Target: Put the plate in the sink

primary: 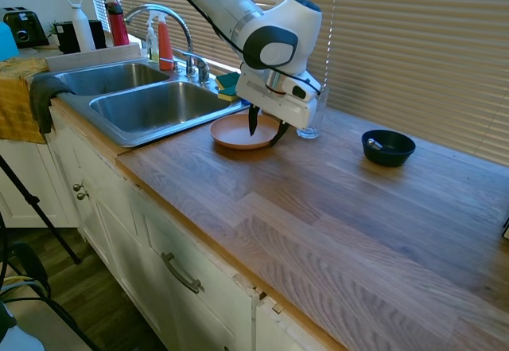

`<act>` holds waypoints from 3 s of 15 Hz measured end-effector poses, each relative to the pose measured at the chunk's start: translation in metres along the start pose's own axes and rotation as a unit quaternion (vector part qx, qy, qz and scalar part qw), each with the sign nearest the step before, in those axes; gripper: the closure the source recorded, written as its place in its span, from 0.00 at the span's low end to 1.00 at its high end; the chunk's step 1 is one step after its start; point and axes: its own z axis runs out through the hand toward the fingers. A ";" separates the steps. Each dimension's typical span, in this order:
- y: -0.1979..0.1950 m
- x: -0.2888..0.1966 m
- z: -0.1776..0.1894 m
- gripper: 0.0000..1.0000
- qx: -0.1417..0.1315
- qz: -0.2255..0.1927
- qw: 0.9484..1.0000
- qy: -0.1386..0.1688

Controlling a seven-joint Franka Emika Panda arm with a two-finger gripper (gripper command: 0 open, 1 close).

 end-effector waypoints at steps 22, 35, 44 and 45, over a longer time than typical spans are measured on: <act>-0.002 -0.001 -0.028 1.00 0.087 0.037 0.993 -0.071; -0.163 -0.152 -0.037 1.00 0.065 -0.021 0.996 -0.050; -0.311 -0.207 0.097 1.00 -0.021 -0.115 0.992 -0.040; -0.315 -0.207 0.119 1.00 -0.037 -0.117 0.991 -0.044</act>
